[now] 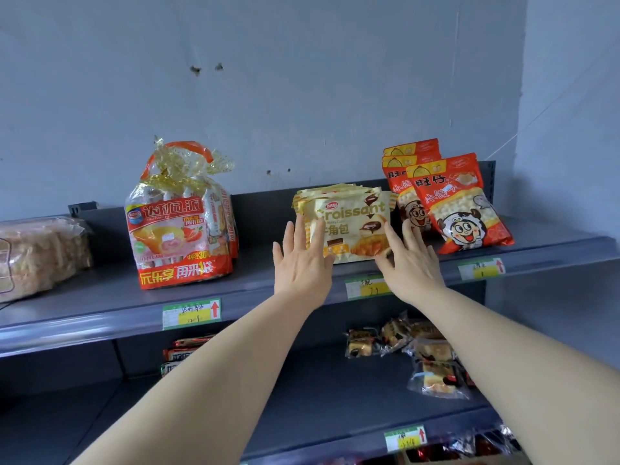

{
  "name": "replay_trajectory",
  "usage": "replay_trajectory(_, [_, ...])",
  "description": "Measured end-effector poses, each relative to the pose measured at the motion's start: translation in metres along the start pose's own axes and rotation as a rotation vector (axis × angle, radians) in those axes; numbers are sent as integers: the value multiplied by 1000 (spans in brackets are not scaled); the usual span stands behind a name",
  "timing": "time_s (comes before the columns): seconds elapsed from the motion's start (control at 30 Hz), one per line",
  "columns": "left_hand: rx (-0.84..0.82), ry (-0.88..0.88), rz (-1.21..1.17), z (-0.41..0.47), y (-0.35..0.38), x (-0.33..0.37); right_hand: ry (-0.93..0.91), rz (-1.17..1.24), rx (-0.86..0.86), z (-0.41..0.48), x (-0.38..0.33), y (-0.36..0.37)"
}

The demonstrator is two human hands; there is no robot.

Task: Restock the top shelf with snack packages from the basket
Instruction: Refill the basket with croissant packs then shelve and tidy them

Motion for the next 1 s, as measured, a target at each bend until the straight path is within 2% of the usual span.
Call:
replay_trajectory(0.23, [-42, 131, -28, 6, 17, 52, 86, -53, 18, -9, 46, -19])
replay_trajectory(0.4, [-81, 226, -139, 22, 35, 113, 168, -59, 73, -5, 97, -38])
replay_trajectory(0.53, [-144, 215, -277, 38, 64, 153, 266, 9, 133, 10, 149, -47])
replay_trajectory(0.67, [-261, 64, -485, 66, 108, 177, 334, 136, 122, 34, 194, -49])
replay_trajectory(0.8, [-314, -180, -664, 93, 144, 184, 333, 225, 79, 63, 225, -49])
replay_trajectory(1.0, [-178, -535, -996, 121, 174, 183, 315, 374, -64, 97, 255, -33])
Point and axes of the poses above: each hand's wrist, its own z-axis towards the middle knuckle, its own y-axis out of the palm, x = y × z, the point moved 10 cm from there along z, towards the middle knuckle, and after that the axes turned 7 degrees about -z, right-handed, at the moved point
